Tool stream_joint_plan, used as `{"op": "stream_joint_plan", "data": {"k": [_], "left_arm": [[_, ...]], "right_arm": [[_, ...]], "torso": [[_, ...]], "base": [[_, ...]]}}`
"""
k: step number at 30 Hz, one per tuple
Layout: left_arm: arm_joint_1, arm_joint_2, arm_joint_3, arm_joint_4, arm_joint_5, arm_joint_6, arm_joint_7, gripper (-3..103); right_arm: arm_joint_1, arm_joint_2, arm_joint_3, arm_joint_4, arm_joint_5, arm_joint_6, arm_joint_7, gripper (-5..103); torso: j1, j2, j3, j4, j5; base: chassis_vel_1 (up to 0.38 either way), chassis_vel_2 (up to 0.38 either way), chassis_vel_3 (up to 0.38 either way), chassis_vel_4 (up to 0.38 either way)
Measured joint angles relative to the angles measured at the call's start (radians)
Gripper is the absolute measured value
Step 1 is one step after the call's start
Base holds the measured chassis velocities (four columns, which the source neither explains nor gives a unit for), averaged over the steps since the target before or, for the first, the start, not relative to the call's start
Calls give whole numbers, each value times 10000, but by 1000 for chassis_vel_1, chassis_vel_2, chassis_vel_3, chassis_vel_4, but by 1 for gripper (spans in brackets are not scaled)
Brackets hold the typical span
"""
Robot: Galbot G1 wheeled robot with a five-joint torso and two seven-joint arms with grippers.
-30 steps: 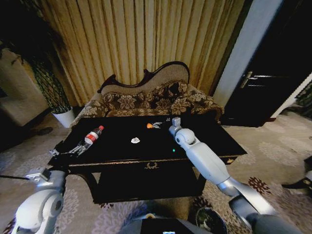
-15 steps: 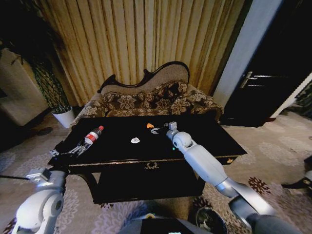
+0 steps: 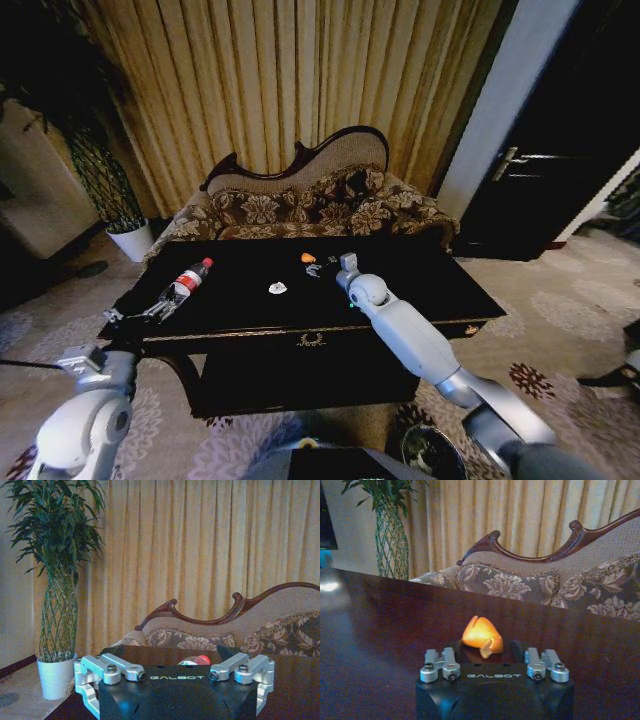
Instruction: Move to the front of the table and place the trash on the table into the trash bin.
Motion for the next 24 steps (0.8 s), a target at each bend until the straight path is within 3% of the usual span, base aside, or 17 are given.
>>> {"op": "stream_joint_plan", "data": {"k": [5, 10, 13, 16, 24], "left_arm": [[35, -23, 35, -1, 39, -12, 3, 100], [91, -29, 35, 0, 51, -60, 3, 100], [134, -47, 37, 10, 86, -115, 4, 100], [134, -51, 57, 16, 98, -129, 6, 100], [90, -46, 108, 25, 123, -133, 9, 100]], "right_arm": [[-17, -15, 39, 27, -10, 60, 0, 37], [-60, -27, 53, 38, -12, 166, 0, 27], [-123, -84, 96, 131, -9, 207, 0, 11], [-164, -146, 145, 228, 4, 212, 0, 3], [-279, -207, 376, 529, 35, 230, 0, 2]], "torso": [[1, 0, 0, 0, 0], [0, 0, 0, 0, 0], [0, 0, 0, 0, 0], [0, 1, 0, 0, 0], [0, 0, 0, 0, 0]], "base": [[0, 0, 0, 0], [0, 0, 0, 0], [0, 0, 0, 0], [0, 0, 0, 0], [0, 0, 0, 0]]}}
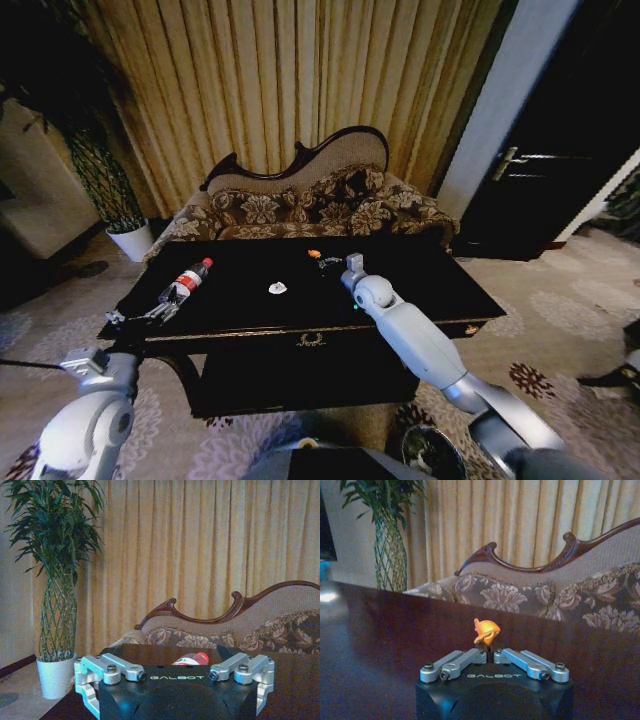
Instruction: Move to the front of the table and place the trash on the table into the trash bin.
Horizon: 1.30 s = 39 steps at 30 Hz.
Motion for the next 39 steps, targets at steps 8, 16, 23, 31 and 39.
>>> {"op": "stream_joint_plan", "data": {"k": [8, 16, 23, 31, 39], "left_arm": [[-16, 17, 23, 51, 12, -2, 5, 100], [-173, 23, 63, 152, 1, -9, 7, 100], [-403, 76, 138, 315, -78, -6, 5, 100], [-454, 55, 217, 227, -89, 14, 5, 100], [-408, 110, 154, 156, -241, -22, 14, 100]], "right_arm": [[-88, -221, 461, 854, 25, 5, 0, 2], [-1206, -762, 2203, 2085, 83, 37, 1, 2], [-2778, -737, 4058, 2777, -1126, 689, 1, 2], [-3822, -559, 5255, 3081, -1698, 948, 1, 2], [-5176, -578, 6180, 3899, -1182, 1192, 1, 2]], "torso": [[0, 0, 0, 1, 0], [0, 0, 0, -2, 1], [0, 1, -1, -2, 0], [0, 0, -1, 1, 2], [0, 0, -1, -1, 0]], "base": [[0, 0, 0, 0], [0, 0, 0, 0], [0, 0, 0, 0], [0, 0, 0, 0], [0, 0, 0, 0]]}}
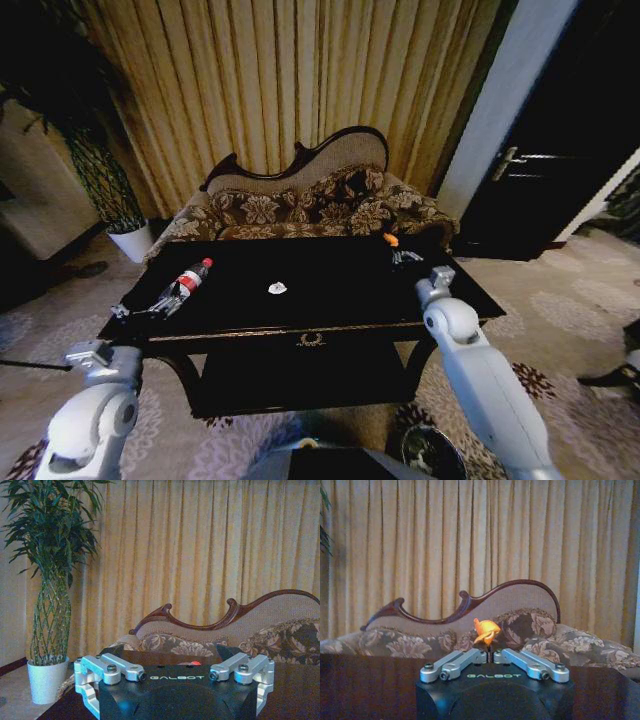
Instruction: Move to the front of the table and place the trash on the table into the trash bin.
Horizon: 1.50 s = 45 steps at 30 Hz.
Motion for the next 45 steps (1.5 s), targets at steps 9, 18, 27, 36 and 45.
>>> {"op": "stream_joint_plan", "data": {"k": [9, 18, 27, 36, 45], "left_arm": [[104, 8, -44, -128, 14, -7, 12, 100], [89, 129, -123, -220, 111, -7, 5, 100], [68, 58, -35, -279, 316, 52, 5, 100], [55, 100, -102, -282, 301, 54, 0, 100], [47, 148, -116, -267, 273, 55, 0, 100]], "right_arm": [[-447, 153, 377, 408, 163, 89, 0, 2], [-611, 250, 589, 483, 136, 180, 0, 2], [-759, 303, 779, 348, 106, 394, 1, 2], [-677, 383, 657, 190, 11, 436, 0, 2], [-649, 367, 641, 148, -19, 462, 1, 2]], "torso": [[2, 0, 1, 1, 0], [2, 0, 2, 0, -1], [1, 0, 2, 1, 0], [2, 0, 2, 2, -1], [3, -1, 2, 2, -1]], "base": [[0, 0, 0, 0], [12, -5, -17, 11], [40, -49, -53, 45], [65, -51, -55, 51], [84, -75, -81, 75]]}}
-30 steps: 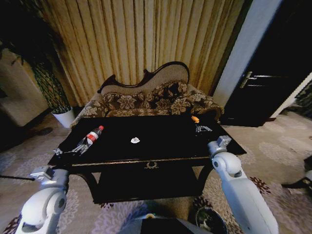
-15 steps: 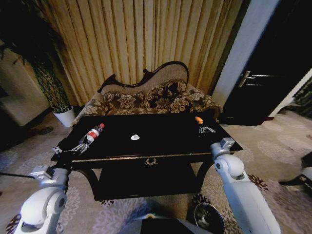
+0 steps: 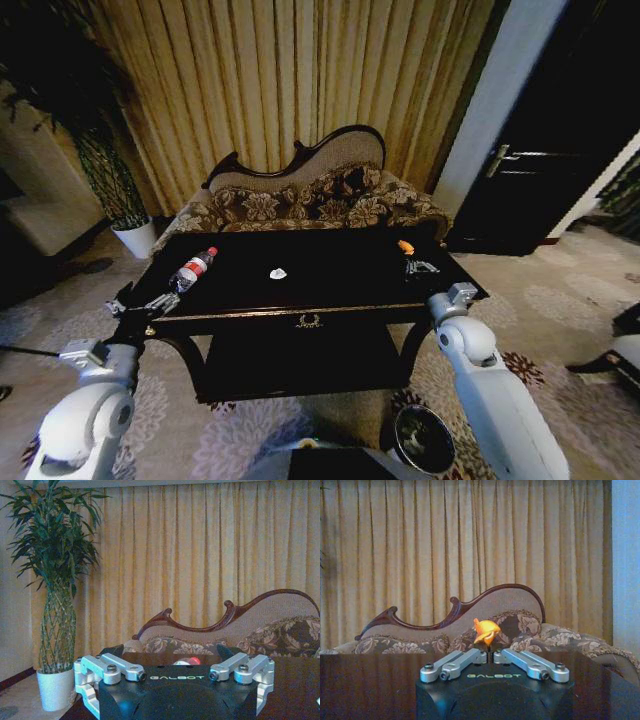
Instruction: Move to the front of the table and place the trash on the table into the trash bin.
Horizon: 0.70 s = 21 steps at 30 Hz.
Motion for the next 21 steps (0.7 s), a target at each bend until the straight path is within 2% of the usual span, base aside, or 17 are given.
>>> {"op": "stream_joint_plan", "data": {"k": [10, 21], "left_arm": [[-25, 104, 76, 44, -9, -2, 85, 100], [76, 183, 44, 14, -132, -8, 104, 100]], "right_arm": [[-201, -9, -279, -52, -267, 145, 0, 2], [-354, 574, -514, -775, -837, 384, -1, 2]], "torso": [[-5, 2, -2, -2, 2], [-8, 4, -4, 2, 1]], "base": [[149, -157, -160, 150], [85, -74, -74, 84]]}}
